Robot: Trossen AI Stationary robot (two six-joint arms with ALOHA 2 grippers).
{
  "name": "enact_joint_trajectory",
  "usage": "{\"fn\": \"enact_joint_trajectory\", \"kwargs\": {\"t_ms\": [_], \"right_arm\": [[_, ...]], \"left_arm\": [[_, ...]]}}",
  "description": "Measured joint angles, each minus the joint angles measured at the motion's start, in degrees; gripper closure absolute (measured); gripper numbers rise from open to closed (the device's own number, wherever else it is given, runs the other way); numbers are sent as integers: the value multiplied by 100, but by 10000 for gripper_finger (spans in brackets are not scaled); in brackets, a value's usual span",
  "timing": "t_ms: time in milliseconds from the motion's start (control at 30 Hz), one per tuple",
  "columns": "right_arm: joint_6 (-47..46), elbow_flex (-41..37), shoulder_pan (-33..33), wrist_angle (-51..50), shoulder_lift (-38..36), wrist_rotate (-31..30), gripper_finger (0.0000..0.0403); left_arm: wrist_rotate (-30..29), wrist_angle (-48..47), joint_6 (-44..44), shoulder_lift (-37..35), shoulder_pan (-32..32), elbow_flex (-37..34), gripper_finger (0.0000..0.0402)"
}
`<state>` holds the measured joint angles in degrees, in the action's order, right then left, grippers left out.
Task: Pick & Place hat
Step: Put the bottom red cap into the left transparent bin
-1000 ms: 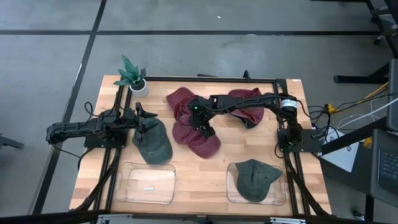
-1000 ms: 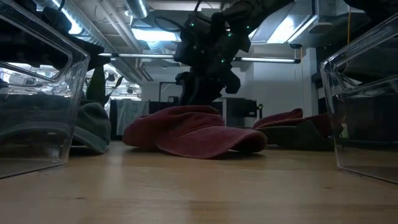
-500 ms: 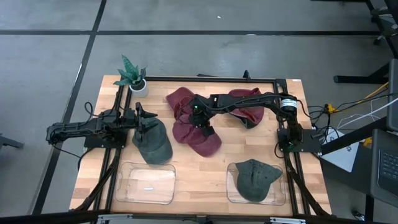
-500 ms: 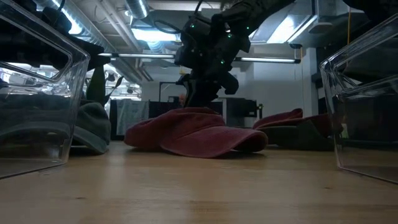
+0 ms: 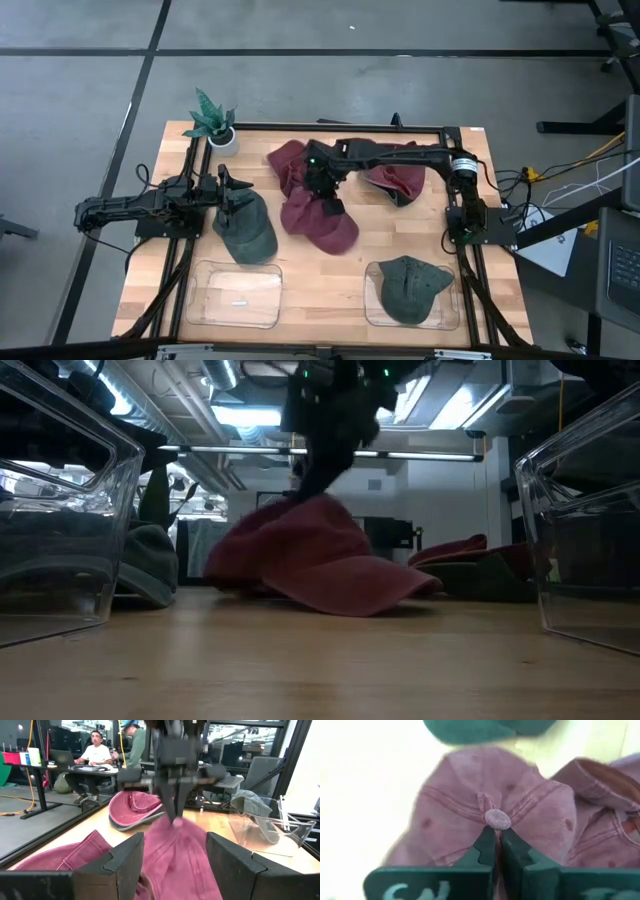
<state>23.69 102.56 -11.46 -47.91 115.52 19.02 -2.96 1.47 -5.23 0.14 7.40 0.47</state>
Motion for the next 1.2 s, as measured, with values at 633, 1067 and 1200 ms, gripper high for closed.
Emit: {"fn": "enact_joint_trajectory", "kwargs": {"t_ms": [633,1067,1200], "right_arm": [[-578,552,55,-1776,0,1463,390],[-480,551,189,-1838,-24,1375,391],[-459,551,192,-1868,-64,1373,391]], "left_arm": [[0,-1,0,0,0,1,192],[0,-2,0,0,0,0,192],[0,0,0,0,-2,1,192]]}}
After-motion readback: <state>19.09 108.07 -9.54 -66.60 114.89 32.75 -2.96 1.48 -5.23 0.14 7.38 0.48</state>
